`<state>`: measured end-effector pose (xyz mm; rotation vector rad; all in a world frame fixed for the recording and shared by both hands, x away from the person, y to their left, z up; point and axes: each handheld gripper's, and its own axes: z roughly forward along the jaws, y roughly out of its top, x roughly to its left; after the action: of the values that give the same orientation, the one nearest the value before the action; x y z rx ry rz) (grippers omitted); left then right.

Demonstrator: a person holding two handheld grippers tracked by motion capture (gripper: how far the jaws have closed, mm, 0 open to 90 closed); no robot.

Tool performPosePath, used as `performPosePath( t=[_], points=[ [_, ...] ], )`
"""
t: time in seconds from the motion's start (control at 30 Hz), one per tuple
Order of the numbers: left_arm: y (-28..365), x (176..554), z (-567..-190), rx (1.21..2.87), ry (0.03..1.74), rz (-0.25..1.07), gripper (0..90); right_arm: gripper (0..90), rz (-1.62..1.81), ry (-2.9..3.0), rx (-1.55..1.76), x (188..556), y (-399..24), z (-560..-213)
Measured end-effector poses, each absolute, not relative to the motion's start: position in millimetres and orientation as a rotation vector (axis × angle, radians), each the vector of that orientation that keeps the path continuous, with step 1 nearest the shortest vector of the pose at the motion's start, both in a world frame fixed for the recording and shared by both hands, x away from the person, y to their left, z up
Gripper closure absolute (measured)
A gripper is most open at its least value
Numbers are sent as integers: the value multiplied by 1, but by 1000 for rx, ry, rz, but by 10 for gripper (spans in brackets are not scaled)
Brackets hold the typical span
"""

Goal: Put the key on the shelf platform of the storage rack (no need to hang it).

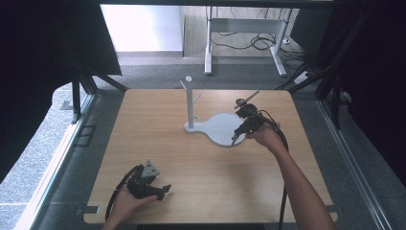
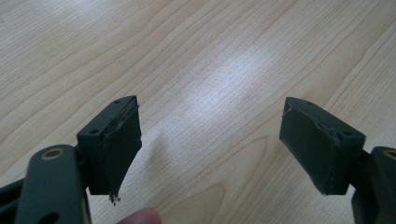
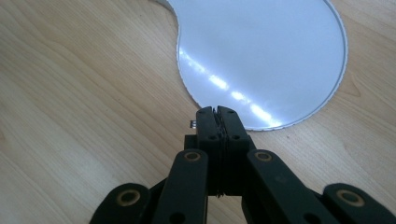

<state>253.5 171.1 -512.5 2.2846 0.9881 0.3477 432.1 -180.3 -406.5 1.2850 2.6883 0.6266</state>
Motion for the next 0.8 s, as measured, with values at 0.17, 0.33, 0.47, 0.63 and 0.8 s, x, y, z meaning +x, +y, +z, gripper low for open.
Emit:
performPosePath(
  t=[0.17, 0.33, 0.47, 0.63, 0.8],
  points=[
    [172, 254, -513, 2285, 987, 349, 210, 896, 625, 2680, 1298, 440, -178, -406],
    [172, 254, -513, 2284, 988, 350, 210, 896, 624, 2679, 1304, 447, -176, -406],
    [172, 254, -513, 2286, 986, 350, 210, 896, 621, 2679, 1311, 453, -172, -408],
    [172, 254, -513, 2285, 987, 348, 210, 896, 624, 2680, 1324, 461, -168, -412],
    [173, 254, -513, 2276, 998, 345, 210, 896, 627, 2679, 1335, 467, -165, -417]
  ],
)
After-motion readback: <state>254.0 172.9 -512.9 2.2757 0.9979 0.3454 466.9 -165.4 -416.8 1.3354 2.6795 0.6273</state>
